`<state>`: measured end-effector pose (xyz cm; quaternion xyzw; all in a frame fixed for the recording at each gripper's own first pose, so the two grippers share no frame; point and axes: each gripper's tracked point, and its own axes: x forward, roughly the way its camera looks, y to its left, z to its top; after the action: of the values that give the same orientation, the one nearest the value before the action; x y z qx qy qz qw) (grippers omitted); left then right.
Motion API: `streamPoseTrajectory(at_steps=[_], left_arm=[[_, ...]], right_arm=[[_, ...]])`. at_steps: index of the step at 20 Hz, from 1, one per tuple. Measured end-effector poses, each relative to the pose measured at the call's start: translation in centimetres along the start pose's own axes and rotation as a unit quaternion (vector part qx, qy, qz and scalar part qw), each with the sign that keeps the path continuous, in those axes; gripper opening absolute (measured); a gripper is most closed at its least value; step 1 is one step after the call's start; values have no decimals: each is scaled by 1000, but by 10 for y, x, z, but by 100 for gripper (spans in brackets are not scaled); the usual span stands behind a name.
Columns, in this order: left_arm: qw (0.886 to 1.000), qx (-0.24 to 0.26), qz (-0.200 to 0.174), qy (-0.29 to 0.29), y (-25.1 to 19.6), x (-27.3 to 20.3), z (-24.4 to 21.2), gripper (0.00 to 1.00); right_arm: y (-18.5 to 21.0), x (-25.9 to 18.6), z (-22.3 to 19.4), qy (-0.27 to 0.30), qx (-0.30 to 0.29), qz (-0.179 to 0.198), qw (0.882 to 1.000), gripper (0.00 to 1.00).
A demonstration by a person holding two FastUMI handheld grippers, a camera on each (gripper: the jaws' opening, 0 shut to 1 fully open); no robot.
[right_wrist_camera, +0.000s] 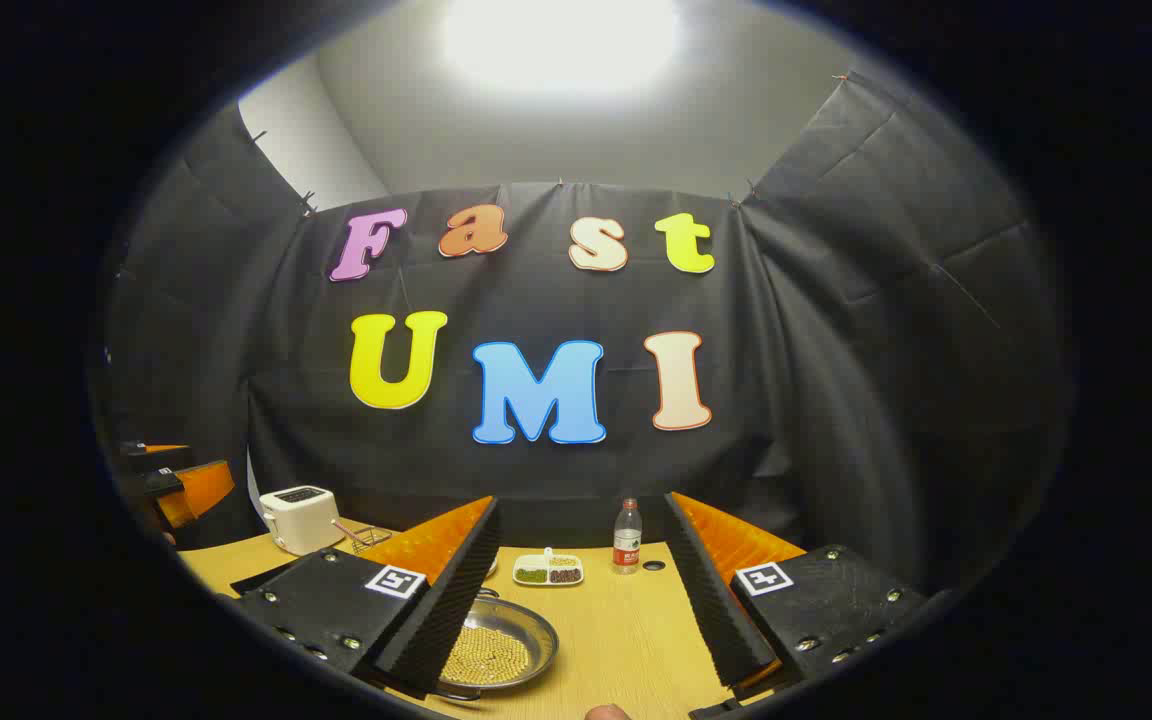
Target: First push the handle of the pot to place it horizontally, then grasp the pot with both hands and set it on the induction cooktop.
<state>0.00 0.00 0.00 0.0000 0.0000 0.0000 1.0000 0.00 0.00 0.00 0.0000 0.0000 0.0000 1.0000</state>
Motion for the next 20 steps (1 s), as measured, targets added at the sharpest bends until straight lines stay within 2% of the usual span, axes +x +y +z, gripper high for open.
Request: streamPoseTrajectory(at_steps=[5,6,9,10,11,12,14,19,20], left_arm=[[1000,3,2,3,-5,0,-2,100],[1000,3,4,4,-5,0,-4,98],[1000,0,8,6,-3,0,-5,100],[1000,-1,9,6,-3,-1,-5,97],[1000,-2,10,5,-3,-1,-4,100],[1000,-2,10,4,-4,-1,-4,97],[1000,1,11,2,-4,0,-4,100],[1000,-1,14,-1,-5,-1,0,100],[1000,-1,15,-1,-4,0,0,97]], right_arm=[[-3,2,-6,8,3,0,1000,97],[-4,2,-5,8,3,0,1000,97],[-6,4,-6,7,2,0,1000,97],[-6,4,-5,6,2,0,1000,97],[-6,5,-5,6,2,-1,1000,97],[-7,5,-5,6,2,-1,1000,97],[-8,6,-4,5,2,-2,1000,97],[-9,7,-6,6,3,-3,1000,97],[-9,7,-6,7,4,-3,1000,97]])
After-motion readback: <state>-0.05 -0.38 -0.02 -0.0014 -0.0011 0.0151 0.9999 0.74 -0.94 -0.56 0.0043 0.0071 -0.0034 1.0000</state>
